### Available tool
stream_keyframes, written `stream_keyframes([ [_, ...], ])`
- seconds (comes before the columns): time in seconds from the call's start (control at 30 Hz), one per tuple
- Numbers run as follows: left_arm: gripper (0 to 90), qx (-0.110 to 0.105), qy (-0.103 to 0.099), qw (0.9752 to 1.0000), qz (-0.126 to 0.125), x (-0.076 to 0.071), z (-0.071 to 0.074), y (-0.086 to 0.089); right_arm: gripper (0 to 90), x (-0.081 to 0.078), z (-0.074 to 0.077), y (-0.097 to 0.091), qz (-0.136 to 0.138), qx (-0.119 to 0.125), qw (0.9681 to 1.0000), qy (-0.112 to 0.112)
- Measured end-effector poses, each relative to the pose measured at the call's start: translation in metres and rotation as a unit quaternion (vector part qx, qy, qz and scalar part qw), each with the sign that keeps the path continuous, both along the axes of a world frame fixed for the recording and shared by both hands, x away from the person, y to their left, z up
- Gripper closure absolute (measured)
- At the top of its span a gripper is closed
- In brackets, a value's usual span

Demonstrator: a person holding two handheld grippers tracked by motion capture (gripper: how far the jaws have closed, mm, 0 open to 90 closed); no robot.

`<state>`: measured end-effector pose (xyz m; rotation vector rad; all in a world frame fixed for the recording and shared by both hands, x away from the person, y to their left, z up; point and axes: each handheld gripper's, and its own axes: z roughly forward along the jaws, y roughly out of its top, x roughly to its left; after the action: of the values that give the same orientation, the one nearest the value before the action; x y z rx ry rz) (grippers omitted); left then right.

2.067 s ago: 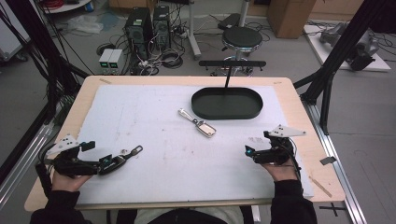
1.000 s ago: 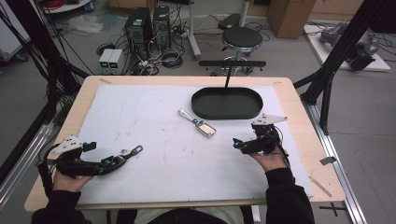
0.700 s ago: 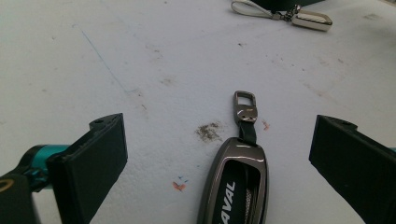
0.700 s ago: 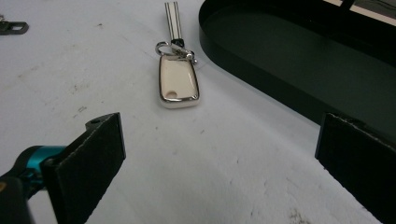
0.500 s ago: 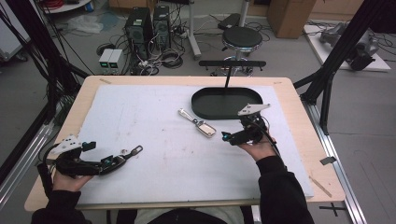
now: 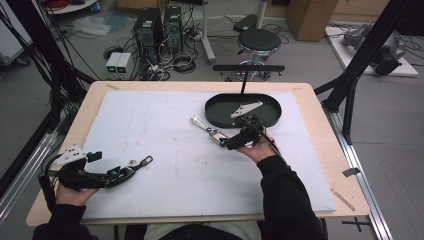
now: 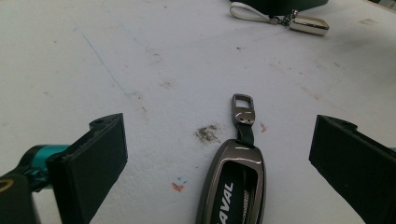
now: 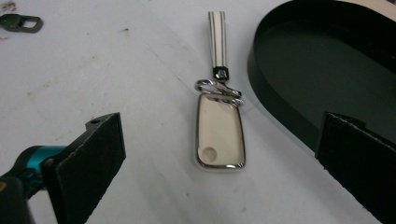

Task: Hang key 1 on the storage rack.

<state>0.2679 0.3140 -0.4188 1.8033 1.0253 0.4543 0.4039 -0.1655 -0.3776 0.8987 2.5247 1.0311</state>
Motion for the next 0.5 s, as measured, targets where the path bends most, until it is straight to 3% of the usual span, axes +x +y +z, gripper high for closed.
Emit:
stream_keyframes([
  [0.5,4.7,-0.015,-0.004,0.9999,-0.001,0.004,-0.001,0.002,0.9,0.019,-0.007,0.04,0.02,-0.033,0.9986,0.037],
])
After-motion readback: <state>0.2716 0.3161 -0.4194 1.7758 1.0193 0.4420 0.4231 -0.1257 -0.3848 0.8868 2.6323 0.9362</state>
